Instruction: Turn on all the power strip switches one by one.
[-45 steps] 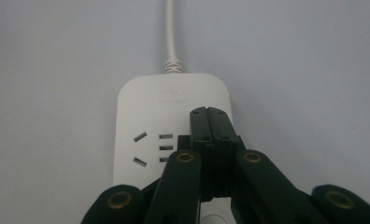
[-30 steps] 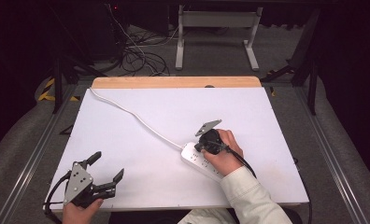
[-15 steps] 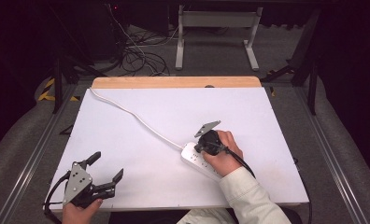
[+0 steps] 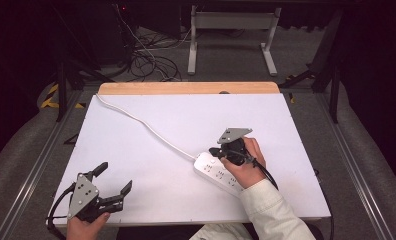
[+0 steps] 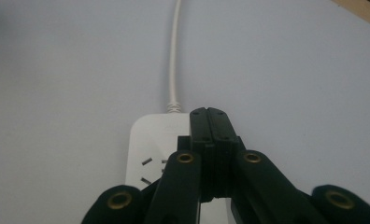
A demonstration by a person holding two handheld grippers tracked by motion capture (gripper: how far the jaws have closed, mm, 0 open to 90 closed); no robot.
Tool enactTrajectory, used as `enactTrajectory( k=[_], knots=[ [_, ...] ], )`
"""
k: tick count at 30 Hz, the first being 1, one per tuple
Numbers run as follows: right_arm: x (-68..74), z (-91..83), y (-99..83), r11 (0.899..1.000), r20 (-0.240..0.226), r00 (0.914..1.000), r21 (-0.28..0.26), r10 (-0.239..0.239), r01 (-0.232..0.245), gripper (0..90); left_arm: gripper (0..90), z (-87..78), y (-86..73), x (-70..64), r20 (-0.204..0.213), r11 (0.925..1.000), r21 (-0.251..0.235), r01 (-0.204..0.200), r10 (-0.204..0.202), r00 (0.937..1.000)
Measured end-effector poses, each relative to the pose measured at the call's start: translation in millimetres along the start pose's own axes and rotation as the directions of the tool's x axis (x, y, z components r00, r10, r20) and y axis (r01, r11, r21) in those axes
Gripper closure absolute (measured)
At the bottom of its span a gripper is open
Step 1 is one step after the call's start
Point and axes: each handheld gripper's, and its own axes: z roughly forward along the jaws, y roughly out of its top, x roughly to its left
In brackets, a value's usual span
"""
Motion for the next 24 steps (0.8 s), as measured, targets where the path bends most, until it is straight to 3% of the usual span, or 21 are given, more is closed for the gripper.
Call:
enactTrajectory(
  k=[3, 5, 6, 7, 8, 10, 14, 17, 18, 19, 24],
  knots=[
    [2.0, -4.2, 2.7, 1.0, -0.01, 0.9999, -0.027, -0.005, 0.004, 90.0, 11.9, -0.4, -0.1, 0.0, -0.004, 1.0, -0.003, 0.007, -0.007, 1.0],
    [2.4, -7.4, 4.5, 0.999, -0.016, 0.9999, -0.049, -0.001, 0.001, 73.2, 11.9, 0.1, -0.2, 0.0, -0.003, 1.0, -0.001, 0.006, -0.006, 1.0],
    [2.4, -7.4, 4.5, 0.999, -0.016, 0.9999, -0.049, -0.001, 0.001, 73.2, 11.9, 0.0, -0.2, 0.2, -0.004, 1.0, 0.002, 0.001, -0.001, 1.0],
    [1.8, -11.3, 5.8, 0.995, -0.029, 0.9995, -0.095, 0.012, -0.014, 59.0, 11.9, 0.1, -0.1, 0.3, -0.005, 1.0, 0.001, -0.002, 0.002, 1.0],
    [1.8, -11.3, 5.8, 0.995, -0.029, 0.9995, -0.095, 0.012, -0.014, 59.0, 11.9, 0.1, -0.1, 0.1, -0.001, 1.0, -0.001, 0.003, -0.003, 1.0],
    [0.3, -15.4, 6.3, 0.989, -0.013, 0.9998, -0.145, 0.014, -0.015, 45.2, 11.9, 0.0, -0.3, 0.3, -0.004, 1.0, 0.001, 0.008, -0.008, 1.0],
    [-2.5, -26.1, 6.5, 0.978, -0.003, 1.0, -0.207, 0.006, -0.007, 31.8, 11.9, -0.5, 0.0, 0.5, -0.004, 1.0, -0.004, 0.005, -0.005, 1.0],
    [-5.4, -38.4, 5.2, 0.975, 0.002, 0.9998, -0.22, 0.019, -0.018, 29.7, 11.9, -0.9, -0.1, 0.4, -0.008, 1.0, -0.004, 0.003, -0.003, 1.0],
    [-6.7, -42.7, 4.2, 0.972, -0.01, 0.9994, -0.231, 0.034, -0.035, 29.7, 11.9, -0.9, -0.2, 0.6, -0.008, 1.0, -0.003, 0.006, -0.006, 1.0],
    [-9.3, -50.8, 2.1, 0.961, -0.03, 0.9984, -0.272, 0.049, -0.055, 29.3, 11.9, -0.7, -0.2, 1.3, -0.008, 1.0, -0.006, 0.005, -0.005, 1.0],
    [-13.7, -62.0, -3.6, 0.949, -0.03, 0.998, -0.31, 0.055, -0.062, 26.1, 11.9, -1.3, -0.4, 1.5, -0.007, 0.9999, -0.005, 0.01, -0.01, 0.9999]
  ],
)
